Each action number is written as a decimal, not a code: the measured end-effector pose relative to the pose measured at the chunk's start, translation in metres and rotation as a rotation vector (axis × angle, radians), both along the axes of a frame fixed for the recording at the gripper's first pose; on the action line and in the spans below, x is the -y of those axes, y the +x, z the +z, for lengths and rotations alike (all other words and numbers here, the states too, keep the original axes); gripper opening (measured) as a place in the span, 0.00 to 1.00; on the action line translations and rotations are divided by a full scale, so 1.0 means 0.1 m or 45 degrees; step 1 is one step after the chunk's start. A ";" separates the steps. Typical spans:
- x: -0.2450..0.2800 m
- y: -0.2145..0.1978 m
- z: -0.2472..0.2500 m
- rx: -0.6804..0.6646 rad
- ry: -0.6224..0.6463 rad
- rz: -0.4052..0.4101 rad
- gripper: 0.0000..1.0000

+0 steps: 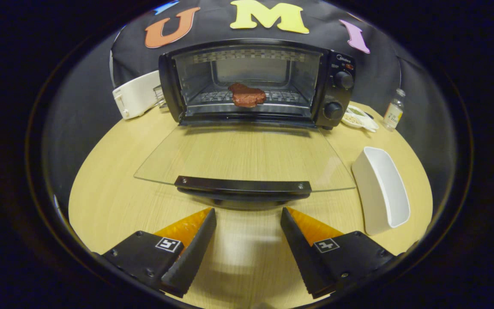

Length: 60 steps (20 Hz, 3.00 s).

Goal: Open the toaster oven, put the food inside, and close the toaster oven door.

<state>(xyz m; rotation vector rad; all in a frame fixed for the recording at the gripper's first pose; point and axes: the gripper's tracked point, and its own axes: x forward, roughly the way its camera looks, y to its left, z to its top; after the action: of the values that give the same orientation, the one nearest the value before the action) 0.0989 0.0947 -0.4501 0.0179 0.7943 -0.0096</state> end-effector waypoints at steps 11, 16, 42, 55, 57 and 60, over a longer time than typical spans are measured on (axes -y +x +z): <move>-0.05 0.19 0.41 0.052 0.021 0.018 0.97; -0.01 0.39 0.85 0.126 0.021 0.020 0.97; 0.15 1.30 1.72 0.295 0.064 0.058 0.98; 0.93 -0.33 4.03 0.790 0.035 -0.077 0.97; 1.10 -0.63 4.42 0.881 0.041 -0.129 0.98; 1.29 -1.04 4.89 1.001 0.032 -0.165 0.98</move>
<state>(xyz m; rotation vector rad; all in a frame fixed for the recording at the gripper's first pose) -0.0053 -0.0345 0.0390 0.0913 0.0058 -0.1089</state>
